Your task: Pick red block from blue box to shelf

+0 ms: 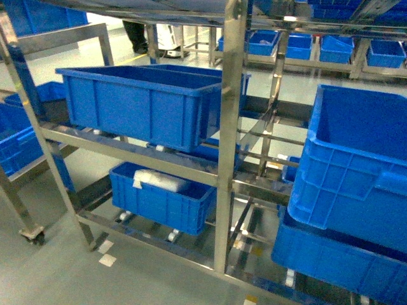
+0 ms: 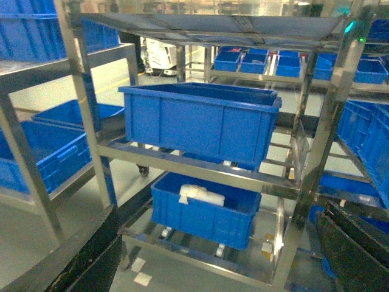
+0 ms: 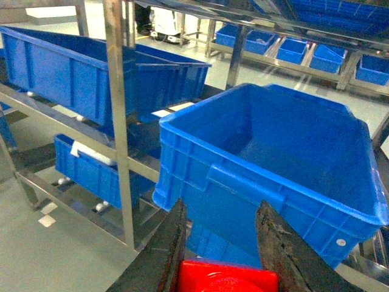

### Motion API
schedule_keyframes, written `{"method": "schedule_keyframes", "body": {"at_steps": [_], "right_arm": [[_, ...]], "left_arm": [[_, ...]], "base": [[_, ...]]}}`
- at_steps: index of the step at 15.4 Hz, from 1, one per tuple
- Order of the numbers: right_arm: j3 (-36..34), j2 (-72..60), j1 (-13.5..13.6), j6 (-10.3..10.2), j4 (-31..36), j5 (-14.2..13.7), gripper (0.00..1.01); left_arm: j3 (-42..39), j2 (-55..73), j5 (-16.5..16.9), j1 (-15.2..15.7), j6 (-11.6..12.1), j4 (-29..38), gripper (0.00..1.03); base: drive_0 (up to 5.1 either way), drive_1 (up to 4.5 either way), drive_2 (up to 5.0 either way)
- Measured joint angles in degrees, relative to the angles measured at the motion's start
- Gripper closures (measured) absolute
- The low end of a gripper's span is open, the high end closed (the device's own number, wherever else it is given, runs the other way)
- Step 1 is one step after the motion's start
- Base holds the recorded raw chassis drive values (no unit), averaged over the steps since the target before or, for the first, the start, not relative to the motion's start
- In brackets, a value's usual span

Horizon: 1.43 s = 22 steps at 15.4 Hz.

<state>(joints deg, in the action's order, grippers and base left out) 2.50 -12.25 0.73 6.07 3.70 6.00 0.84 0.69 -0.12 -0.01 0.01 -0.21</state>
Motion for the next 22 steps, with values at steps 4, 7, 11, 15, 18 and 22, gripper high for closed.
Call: {"method": "schedule_keyframes", "body": {"at_steps": [4,7,11,15,18,22], "right_arm": [[0.0,0.0,0.0,0.0,-0.1,0.0,0.73],[0.0,0.0,0.0,0.0,-0.1,0.0,0.73],[0.0,0.1,0.0,0.0,0.0,0.0,0.73],[0.0,0.0,0.0,0.0,0.0,0.0,0.73],[0.0,0.0,0.0,0.0,0.0,0.0,0.73],[0.0,0.1,0.0,0.0,0.0,0.0,0.73]], "left_arm": [[0.0,0.0,0.0,0.0,0.0,0.0,0.05],[0.0,0.0,0.0,0.0,0.0,0.0,0.05],[0.0,0.0,0.1,-0.2,0.0,0.0,0.05],[0.0,0.0,0.1,0.0,0.0,0.0,0.05],[0.0,0.0,0.1,0.0,0.0,0.0,0.05],[0.0,0.0,0.1,0.0,0.0,0.0,0.05]], "base": [[-1.7,2.49,-5.9],[-1.6,2.61,-5.8],[-1.1,-0.60,-1.6],[0.1,0.13,0.1],[0.0,0.00,0.0],[0.0,1.74,-1.7]]}}
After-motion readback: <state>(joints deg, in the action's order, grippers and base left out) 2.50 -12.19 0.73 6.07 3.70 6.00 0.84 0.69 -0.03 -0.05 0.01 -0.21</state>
